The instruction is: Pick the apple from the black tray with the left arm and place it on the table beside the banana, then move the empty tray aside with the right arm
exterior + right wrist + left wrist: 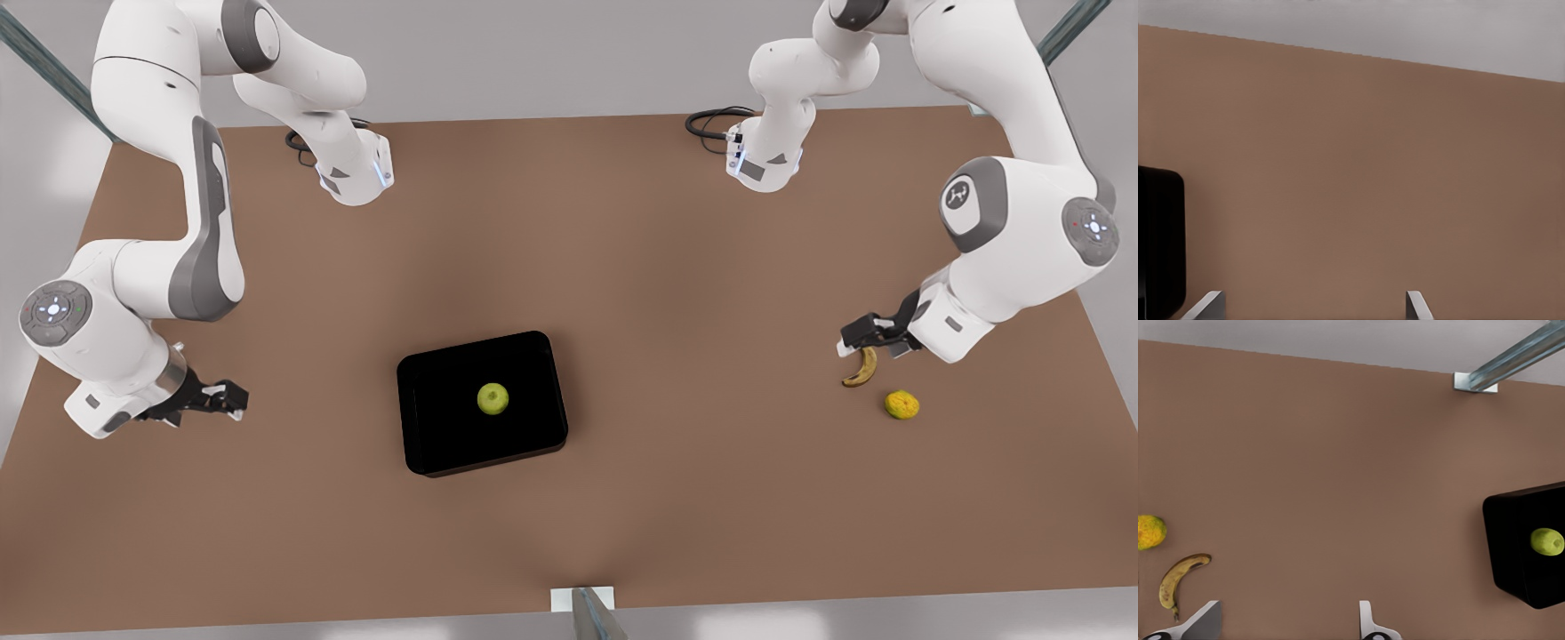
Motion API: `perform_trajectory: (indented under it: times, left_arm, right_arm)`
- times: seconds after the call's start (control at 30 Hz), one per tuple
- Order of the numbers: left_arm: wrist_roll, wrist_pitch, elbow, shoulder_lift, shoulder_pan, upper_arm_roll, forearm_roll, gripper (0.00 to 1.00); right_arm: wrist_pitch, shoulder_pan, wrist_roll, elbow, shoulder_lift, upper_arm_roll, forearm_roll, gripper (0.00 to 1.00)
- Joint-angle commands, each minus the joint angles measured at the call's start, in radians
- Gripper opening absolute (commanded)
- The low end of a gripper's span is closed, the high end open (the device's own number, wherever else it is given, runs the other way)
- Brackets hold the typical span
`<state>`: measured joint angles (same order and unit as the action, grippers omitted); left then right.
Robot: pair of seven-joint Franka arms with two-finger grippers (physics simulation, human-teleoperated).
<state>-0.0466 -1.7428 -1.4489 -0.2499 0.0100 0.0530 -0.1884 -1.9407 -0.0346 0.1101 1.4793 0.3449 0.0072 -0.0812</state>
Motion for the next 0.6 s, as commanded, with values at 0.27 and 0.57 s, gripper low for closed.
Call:
perform_trajectory:
  times: [0.27,0.57]
  left_arm:
    - [-0.42,-0.061,0.081,-0.069,0.475,0.005,0.168,1.0]
    - [-1.236,-0.242,0.374,-0.531,0.826,-0.004,0.366,1.0]
  right_arm:
    - [-0.086,0.009,0.069,-0.163,0.287,-0.001,-0.002,1.0]
    - [0.091,0.015,0.062,-0.177,0.121,0.002,0.001,1.0]
